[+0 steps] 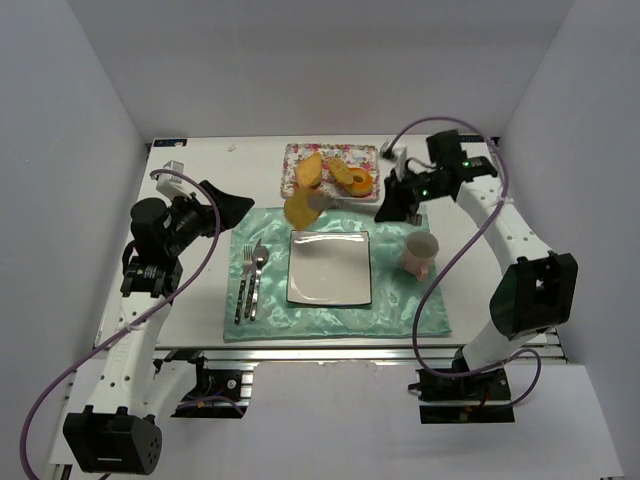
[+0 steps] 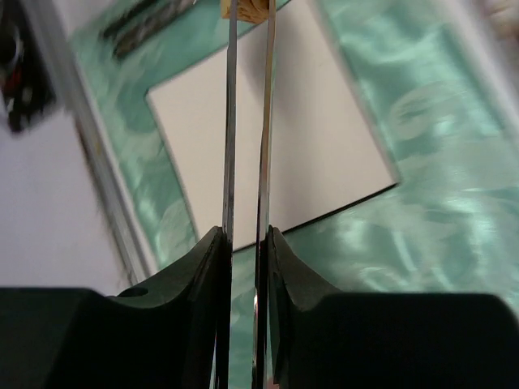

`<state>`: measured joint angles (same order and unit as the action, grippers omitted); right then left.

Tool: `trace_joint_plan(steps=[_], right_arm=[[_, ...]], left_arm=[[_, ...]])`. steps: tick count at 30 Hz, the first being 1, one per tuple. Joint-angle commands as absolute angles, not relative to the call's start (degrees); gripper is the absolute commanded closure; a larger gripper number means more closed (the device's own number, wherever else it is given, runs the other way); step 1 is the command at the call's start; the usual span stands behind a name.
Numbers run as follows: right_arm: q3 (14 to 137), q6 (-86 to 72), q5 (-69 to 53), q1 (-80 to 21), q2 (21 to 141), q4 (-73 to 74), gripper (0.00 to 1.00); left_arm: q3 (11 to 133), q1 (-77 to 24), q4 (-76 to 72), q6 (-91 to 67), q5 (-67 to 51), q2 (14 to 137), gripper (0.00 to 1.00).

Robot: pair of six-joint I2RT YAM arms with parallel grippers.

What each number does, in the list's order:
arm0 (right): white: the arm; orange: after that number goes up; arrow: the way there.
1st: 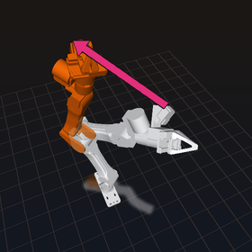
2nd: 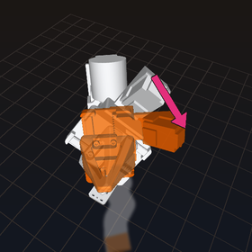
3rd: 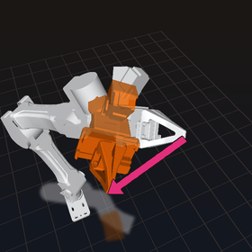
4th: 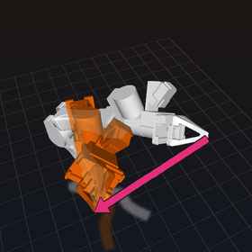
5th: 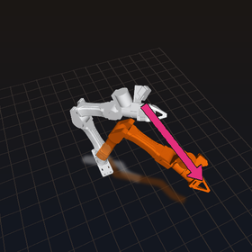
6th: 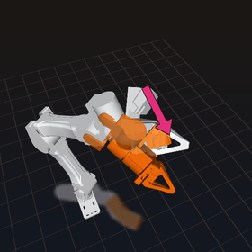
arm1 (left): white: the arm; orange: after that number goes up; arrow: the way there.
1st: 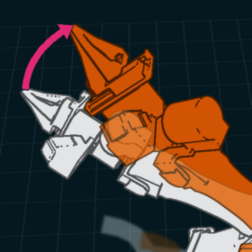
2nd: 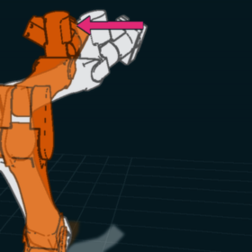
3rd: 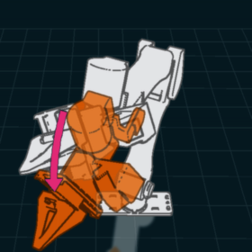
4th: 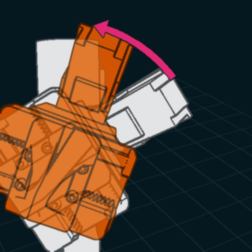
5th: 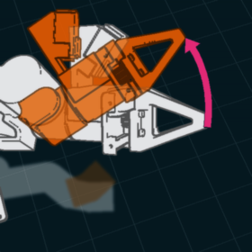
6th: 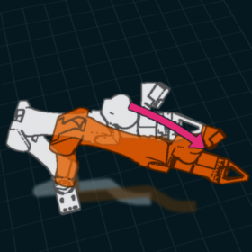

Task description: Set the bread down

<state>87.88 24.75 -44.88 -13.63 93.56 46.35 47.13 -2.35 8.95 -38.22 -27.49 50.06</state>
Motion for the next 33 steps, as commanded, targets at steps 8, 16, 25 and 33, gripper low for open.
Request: trace_joint_plan(steps=[8,16,25,33], right_arm=[[81.7,57.6,-41.9,-18.5,91.6,68.6,0.90],[78.6,50.5,-32.9,-22.0,91.8,62.7,0.70],[79.1,43.2,-30.3,-22.0,91.0,56.7,0.42],[83.3,38.2,-31.9,-19.7,89.6,52.1,0.47]], left_arm=[[45.5,-2.2,9.7,-37.2,-28.8,48.7,0.03],[43.4,-2.2,11.3,-36.5,-30.4,49.9,0.04],[43.2,-2.2,10.6,-36.2,-30.8,50.4,0.04],[43.2,-2.3,10.0,-36.0,-30.9,50.8,0.04]])
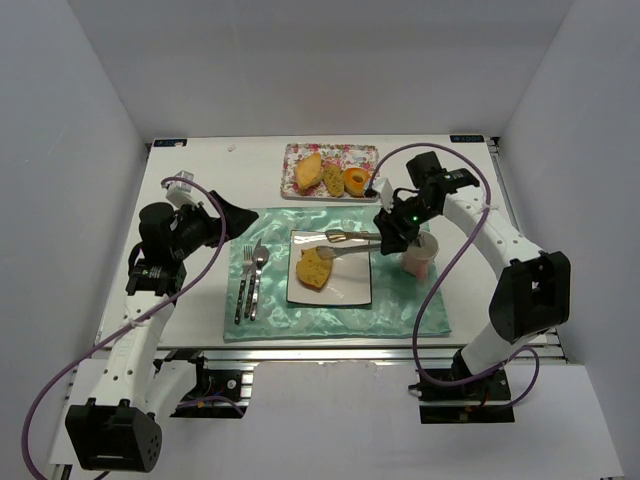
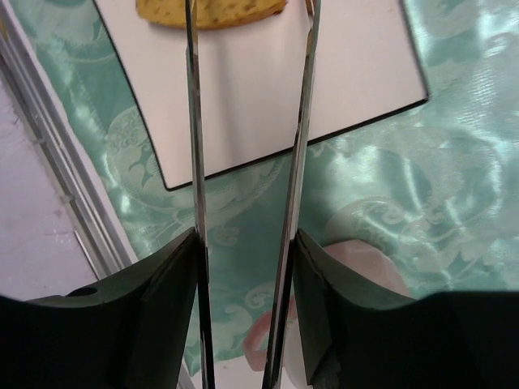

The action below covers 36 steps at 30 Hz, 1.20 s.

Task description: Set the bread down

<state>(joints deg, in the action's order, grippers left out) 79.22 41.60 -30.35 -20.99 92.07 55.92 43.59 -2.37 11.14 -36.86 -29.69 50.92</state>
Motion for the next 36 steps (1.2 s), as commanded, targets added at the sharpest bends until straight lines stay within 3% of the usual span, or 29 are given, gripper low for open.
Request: trace_joint_plan(steps=[1,9,20,36], right_arm=[[84.2,37.2,-32.1,-18.6,89.6,51.2,0.48],[95.6,17.6,-25.3,-14.0,97.9,40.5,0.55],[110.4,10.2,-19.9,-13.8,116.6,35.1,0.53],[110.6,10.2,-25.5,-13.9,119.6,36.7,0.53]], left_arm=[[43.2,-2.3,10.0,-36.0,-30.9,50.8,0.04],[43.4,-2.3,9.3,-35.9,-31.4,51.2,0.04],[43.0,-2.4,9.3,-36.9,-31.2,50.2,0.04],[41.7,-2.8,9.1,-38.5,-30.7,49.1,0.04]])
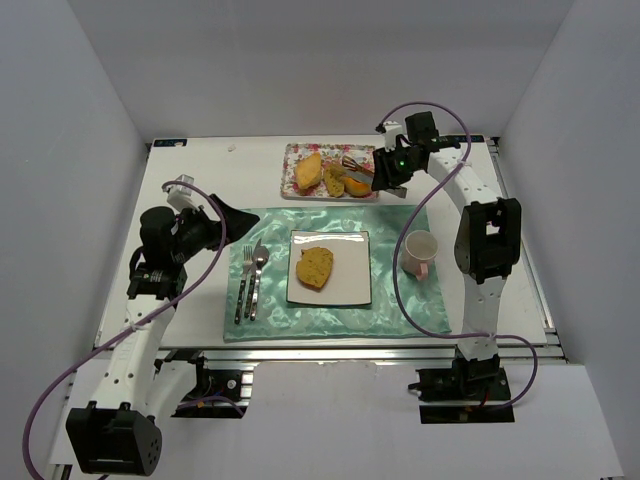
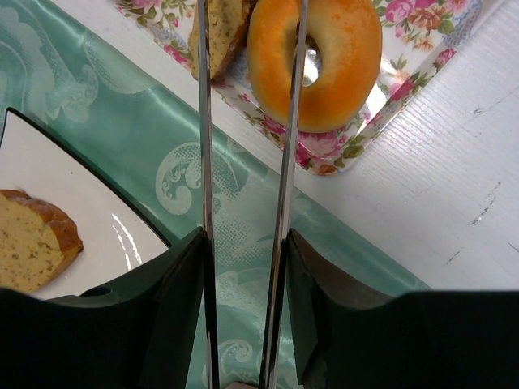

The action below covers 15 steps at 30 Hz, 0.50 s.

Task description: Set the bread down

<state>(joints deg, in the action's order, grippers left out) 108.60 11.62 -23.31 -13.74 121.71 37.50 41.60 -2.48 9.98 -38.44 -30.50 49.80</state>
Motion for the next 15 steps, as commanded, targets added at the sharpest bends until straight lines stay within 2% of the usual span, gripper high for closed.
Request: trace_joint_plan(steps=[1,6,9,12,15], right_arm=[[110.3,10.1,-25.2,-13.9,119.5,36.7,0.53],[108.6,9.8,-24.0,-14.1,119.7,36.8,0.51],[107.9,9.5,-24.4,-14.3,119.9,36.8,0.55],[108.1,9.6,-25.7,-14.4,120.1,37.0,0.67],[109.1,10.2,-28.5,-14.5,119.9,37.6,0.71]], left_arm=[[41.6,-2.7,8.9,-38.5,-30.8,49.2,0.04],[41.6,-3.0,9.1,-38.2,-30.8,49.4,0.04],[41.0,-3.0,9.8,-38.0,-30.7,49.3,0.04],[40.3,-3.2,10.9,-37.4,-30.2,49.2,0.04],[40.3,-3.9,13.0,-35.7,-28.0,49.4,0.05]])
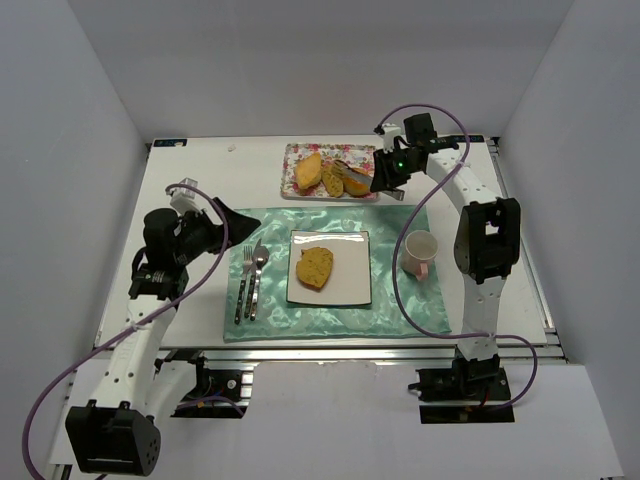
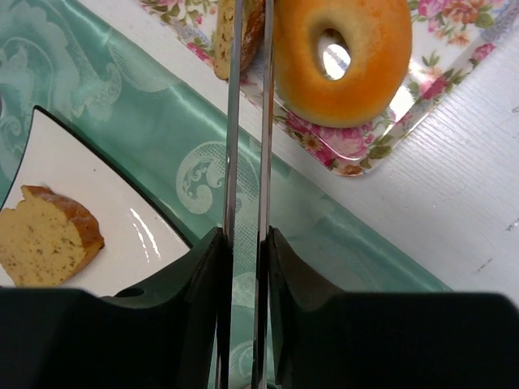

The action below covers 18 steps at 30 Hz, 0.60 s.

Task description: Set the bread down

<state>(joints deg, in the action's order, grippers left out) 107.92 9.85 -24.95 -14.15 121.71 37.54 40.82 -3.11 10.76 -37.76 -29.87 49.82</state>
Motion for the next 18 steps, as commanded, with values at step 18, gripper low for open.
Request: trace_joint_plan(steps=[18], right_arm=[[99.9,28.5,-36.8,-12.7,99.2,48.8,0.82]], left_arm=[[48.0,-19.9,24.7,-27.3,8.2,57.5,0.11]])
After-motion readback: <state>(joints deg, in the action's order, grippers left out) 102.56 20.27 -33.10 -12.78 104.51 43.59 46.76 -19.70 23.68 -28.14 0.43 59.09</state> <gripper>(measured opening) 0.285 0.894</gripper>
